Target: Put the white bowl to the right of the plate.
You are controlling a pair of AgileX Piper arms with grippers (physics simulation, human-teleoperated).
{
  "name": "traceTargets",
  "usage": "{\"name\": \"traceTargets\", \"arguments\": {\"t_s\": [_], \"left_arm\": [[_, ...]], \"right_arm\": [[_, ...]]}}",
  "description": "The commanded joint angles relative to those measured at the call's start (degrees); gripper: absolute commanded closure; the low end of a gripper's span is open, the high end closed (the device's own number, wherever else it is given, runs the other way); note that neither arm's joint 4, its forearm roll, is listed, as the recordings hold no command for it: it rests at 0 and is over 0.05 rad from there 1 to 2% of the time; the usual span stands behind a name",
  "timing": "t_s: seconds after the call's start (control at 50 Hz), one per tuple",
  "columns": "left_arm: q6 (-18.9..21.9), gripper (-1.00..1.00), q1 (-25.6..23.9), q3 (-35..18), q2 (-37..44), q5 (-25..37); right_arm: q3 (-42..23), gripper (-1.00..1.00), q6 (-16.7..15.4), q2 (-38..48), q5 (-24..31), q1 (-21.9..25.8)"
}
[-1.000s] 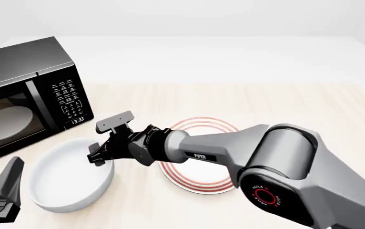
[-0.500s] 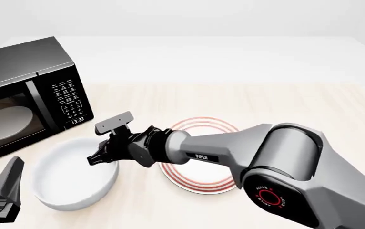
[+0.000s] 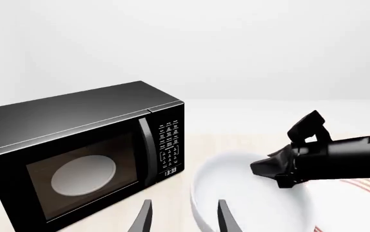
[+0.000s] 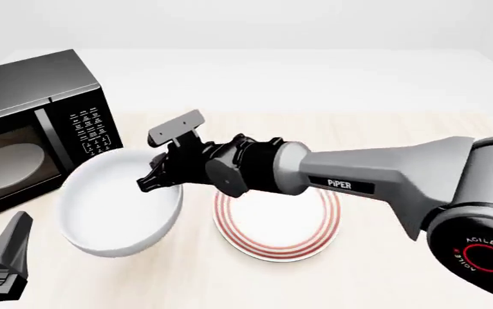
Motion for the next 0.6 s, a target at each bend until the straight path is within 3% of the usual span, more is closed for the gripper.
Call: {"name": "traceTargets", "arguments": {"t_s": [0.02, 0.38, 0.6], "left_arm": [[0.0, -1.0, 0.0, 0.0, 0.0, 0.0], [0.0, -1.0, 0.0, 0.0, 0.0, 0.0], [0.0, -1.0, 0.0, 0.0, 0.0, 0.0]], "right_arm": [[6.28, 1.0, -0.47, -8.3, -1.98, -4.55], [18.09, 1.0, 0.48, -18.23, -6.8, -12.98], [26.9, 1.0, 0.85, -24.73, -9.7, -21.02]]}}
